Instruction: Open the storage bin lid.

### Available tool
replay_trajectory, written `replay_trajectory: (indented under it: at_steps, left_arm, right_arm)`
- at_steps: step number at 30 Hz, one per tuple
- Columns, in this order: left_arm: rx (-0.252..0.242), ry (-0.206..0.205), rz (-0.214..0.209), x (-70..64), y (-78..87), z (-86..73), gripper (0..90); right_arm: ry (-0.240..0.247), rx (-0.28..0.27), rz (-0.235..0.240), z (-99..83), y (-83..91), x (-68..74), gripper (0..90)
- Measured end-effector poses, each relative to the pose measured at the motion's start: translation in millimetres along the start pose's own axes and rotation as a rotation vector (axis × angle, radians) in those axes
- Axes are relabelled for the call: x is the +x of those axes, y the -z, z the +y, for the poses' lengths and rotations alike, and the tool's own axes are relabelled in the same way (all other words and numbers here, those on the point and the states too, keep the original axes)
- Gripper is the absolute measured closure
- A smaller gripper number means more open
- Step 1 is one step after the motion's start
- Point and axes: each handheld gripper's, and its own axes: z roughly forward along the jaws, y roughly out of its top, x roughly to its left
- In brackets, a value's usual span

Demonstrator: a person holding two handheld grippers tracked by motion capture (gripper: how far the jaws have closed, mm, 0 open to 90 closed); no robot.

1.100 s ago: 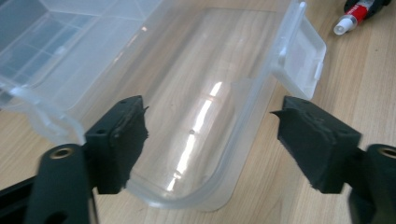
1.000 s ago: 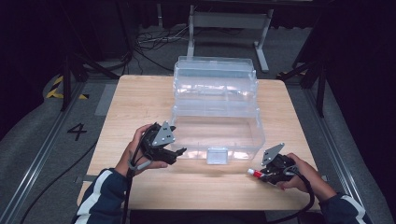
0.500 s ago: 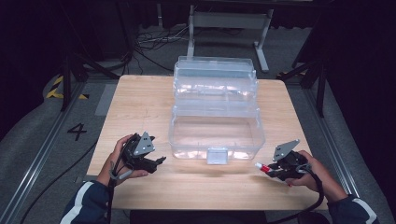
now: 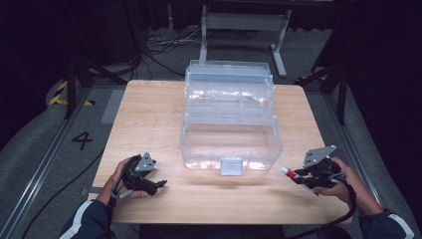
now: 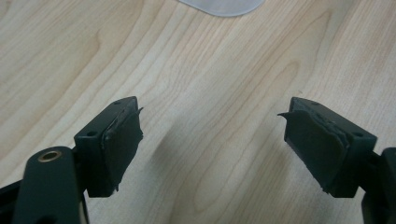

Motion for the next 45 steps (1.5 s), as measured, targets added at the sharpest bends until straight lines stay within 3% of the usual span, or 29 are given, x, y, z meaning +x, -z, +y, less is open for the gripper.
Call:
replay_trajectory:
  at_steps: [3,8,10,20,32,45]
  left_arm:
    - [-0.006,0.033,-0.025,3.8,-4.1,-4.9,16.5]
    - [-0.034,0.053,-0.029,6.0,-6.5,-8.8,13.4]
    - [-0.054,0.057,-0.030,6.1,-7.2,-10.9,12.4]
    - [-0.053,0.058,-0.026,6.0,-7.4,-10.7,12.0]
    - [-0.053,0.060,-0.025,5.9,-7.4,-10.6,12.0]
    - [-0.052,0.063,-0.023,5.6,-7.4,-10.5,12.0]
  right_arm:
    - [-0.002,-0.008,-0.009,0.1,6.4,-1.3,70.8]
    - [0.002,-0.022,-0.039,3.9,17.6,-2.6,70.8]
    - [0.006,-0.031,-0.046,6.0,21.0,-3.8,70.8]
    - [0.018,-0.063,-0.086,21.3,41.3,-17.8,70.8]
    - [0.084,-0.090,-0.141,72.5,64.5,-33.2,70.8]
    - [0.177,-0.050,-0.116,128.5,52.5,-31.7,70.8]
